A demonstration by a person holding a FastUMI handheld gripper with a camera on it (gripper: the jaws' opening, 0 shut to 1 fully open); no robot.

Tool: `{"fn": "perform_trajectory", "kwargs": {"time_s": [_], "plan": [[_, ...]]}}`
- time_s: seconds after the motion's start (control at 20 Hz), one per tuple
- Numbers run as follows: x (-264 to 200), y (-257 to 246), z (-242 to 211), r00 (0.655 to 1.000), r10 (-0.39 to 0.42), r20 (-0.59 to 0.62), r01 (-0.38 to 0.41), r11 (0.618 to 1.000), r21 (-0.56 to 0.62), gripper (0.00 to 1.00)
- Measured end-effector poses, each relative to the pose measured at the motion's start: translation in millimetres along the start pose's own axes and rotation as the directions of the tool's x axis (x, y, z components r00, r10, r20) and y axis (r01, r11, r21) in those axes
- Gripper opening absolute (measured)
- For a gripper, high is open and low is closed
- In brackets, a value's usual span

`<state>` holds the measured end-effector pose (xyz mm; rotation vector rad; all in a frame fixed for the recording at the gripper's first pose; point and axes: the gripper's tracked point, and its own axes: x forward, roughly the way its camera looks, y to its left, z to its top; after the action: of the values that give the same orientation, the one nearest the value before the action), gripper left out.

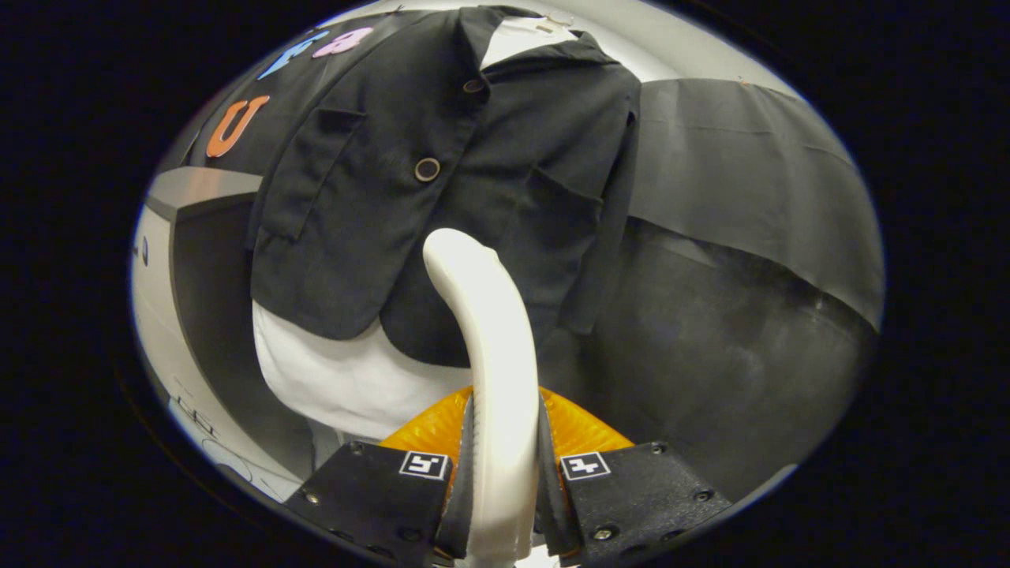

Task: Iron the clothes twice with a garment steamer, once on the left side and once on the right side.

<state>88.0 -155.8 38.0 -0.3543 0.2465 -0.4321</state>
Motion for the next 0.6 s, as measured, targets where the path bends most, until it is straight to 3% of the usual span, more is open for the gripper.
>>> {"fn": "perform_trajectory", "kwargs": {"time_s": [0.6], "plan": [[-6.7,1.5,-3.8,0.992,0.047,-0.113,-0.045,0.999,0.021,0.39]]}}
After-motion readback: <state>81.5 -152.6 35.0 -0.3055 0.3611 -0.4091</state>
